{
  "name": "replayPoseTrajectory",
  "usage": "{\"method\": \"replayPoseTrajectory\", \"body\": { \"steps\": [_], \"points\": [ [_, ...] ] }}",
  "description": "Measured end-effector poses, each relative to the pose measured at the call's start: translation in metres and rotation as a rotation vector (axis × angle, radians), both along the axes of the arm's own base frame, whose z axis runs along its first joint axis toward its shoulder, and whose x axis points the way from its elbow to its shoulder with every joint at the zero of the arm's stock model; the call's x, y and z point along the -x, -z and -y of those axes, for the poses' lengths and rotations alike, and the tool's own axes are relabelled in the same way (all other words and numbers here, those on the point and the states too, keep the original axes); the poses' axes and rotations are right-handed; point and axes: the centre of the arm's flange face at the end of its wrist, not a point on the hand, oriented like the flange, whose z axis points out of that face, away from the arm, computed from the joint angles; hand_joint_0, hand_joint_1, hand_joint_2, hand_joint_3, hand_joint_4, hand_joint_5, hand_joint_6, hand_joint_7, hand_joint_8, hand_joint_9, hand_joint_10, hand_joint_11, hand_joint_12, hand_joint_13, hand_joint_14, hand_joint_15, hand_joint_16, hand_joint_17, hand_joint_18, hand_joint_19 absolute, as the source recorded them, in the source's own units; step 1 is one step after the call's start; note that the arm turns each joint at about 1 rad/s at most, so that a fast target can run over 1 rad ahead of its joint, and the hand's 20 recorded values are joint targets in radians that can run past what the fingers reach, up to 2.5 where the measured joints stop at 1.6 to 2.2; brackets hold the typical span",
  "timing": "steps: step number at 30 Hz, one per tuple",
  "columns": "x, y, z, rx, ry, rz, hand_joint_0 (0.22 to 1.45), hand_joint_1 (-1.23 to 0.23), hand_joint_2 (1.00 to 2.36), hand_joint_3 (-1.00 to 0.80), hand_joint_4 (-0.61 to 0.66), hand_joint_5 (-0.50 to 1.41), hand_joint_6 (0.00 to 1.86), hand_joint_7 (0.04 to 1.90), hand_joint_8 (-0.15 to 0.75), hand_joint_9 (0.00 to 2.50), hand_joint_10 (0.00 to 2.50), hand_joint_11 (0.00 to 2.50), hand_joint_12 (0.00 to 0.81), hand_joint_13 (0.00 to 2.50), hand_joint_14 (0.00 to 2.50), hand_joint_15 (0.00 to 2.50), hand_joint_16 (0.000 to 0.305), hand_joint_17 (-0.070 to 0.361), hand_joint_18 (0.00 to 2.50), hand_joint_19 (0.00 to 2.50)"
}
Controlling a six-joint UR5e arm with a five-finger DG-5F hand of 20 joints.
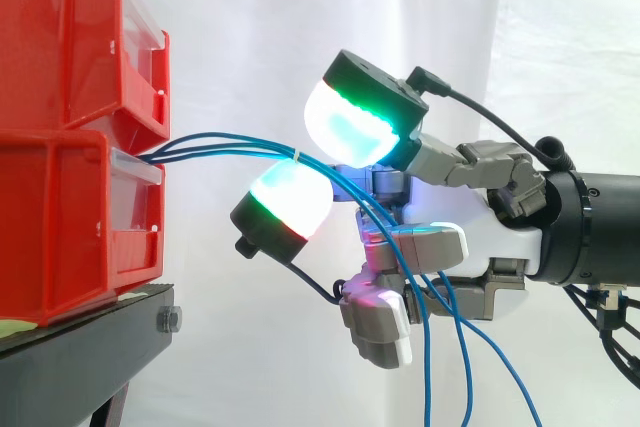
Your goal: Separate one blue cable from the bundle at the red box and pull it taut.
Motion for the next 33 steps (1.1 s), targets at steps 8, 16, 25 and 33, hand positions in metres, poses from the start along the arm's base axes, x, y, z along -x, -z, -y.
{"method": "replayPoseTrajectory", "body": {
  "steps": [8,16,25,33],
  "points": [
    [-0.0002,-0.0002,-0.0013,0.000,-0.002,0.001,0.58,-0.66,1.02,-0.24,0.00,-0.11,0.89,0.99,0.272,1.46,0.03,1.17,0.369,1.25,0.03,0.78,0.056,0.126,1.07,0.85],
    [-0.0004,-0.0002,-0.0028,0.001,-0.003,0.001,0.70,-0.87,1.01,-0.44,-0.08,-0.15,0.92,0.90,0.239,1.31,0.03,1.16,0.343,1.17,0.03,0.76,0.053,0.119,1.00,0.78],
    [-0.0002,0.0000,-0.0029,0.000,-0.004,-0.001,0.53,-0.86,1.00,-0.50,0.00,-0.14,0.92,0.84,0.253,1.34,0.03,1.14,0.350,1.18,0.03,0.75,0.055,0.125,1.01,0.77],
    [0.0001,0.0004,-0.0019,0.000,-0.003,-0.004,0.44,-0.54,1.00,-0.50,0.04,-0.13,0.90,0.77,0.299,1.40,0.02,1.09,0.399,1.24,0.03,0.72,0.066,0.148,1.10,0.78]
  ]
}}
